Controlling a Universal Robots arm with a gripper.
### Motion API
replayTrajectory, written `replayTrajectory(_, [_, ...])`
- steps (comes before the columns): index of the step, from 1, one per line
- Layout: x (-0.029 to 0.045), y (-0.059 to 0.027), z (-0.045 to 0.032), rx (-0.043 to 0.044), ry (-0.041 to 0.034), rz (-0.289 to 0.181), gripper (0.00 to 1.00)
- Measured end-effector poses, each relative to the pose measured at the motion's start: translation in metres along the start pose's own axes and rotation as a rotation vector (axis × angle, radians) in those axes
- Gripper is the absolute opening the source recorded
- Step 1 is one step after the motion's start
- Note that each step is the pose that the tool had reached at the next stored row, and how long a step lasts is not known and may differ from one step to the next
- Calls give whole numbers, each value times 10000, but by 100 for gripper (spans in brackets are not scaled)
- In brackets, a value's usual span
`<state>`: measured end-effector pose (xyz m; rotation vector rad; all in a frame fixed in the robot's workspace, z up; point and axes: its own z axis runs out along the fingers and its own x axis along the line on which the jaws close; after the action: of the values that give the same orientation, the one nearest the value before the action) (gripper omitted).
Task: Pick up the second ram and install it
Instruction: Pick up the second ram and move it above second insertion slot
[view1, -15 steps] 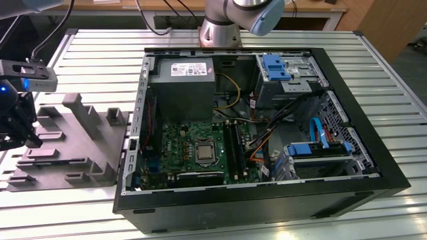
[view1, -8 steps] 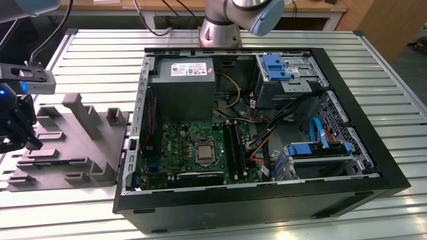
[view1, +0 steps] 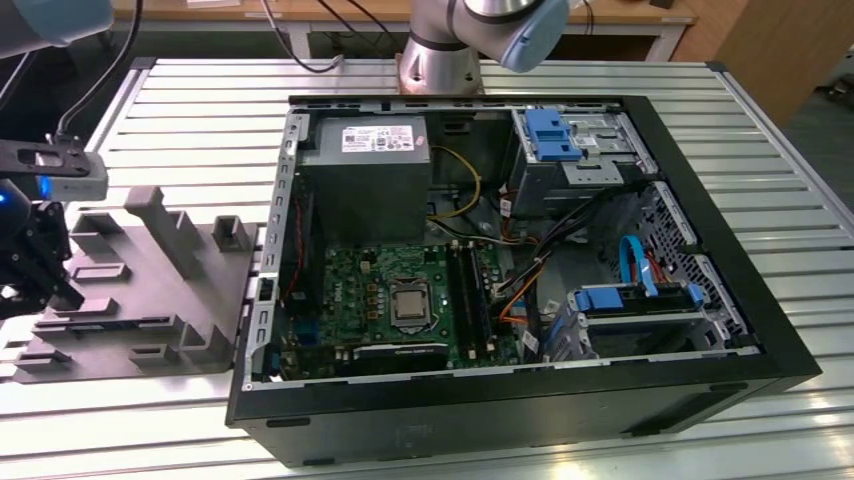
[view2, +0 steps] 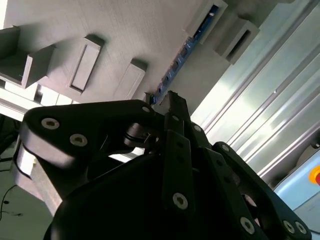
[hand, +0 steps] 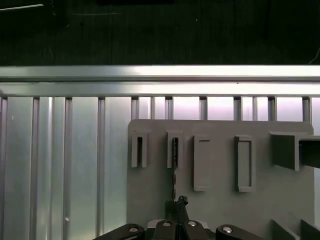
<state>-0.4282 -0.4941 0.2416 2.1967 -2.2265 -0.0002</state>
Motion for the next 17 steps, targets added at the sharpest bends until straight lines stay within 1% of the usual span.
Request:
replayTrajectory(1, [10, 1, 12, 13, -1, 0, 10])
replayTrajectory(2, [29, 3, 30, 46, -16, 0, 10])
replayTrajectory(4, [43, 5, 38, 91, -86, 0, 10])
replayTrajectory(5, [49, 6, 40, 114, -141, -1, 10])
replayTrajectory(7, [58, 7, 43, 162, -288, -3, 10])
replayTrajectory(8, [61, 8, 45, 177, -342, -4, 10])
replayTrajectory(9, [65, 10, 47, 184, -378, -4, 10])
replayTrajectory(11, [72, 17, 63, 186, -410, -3, 10])
replayTrajectory(17, [80, 37, 136, 187, -440, -5, 10])
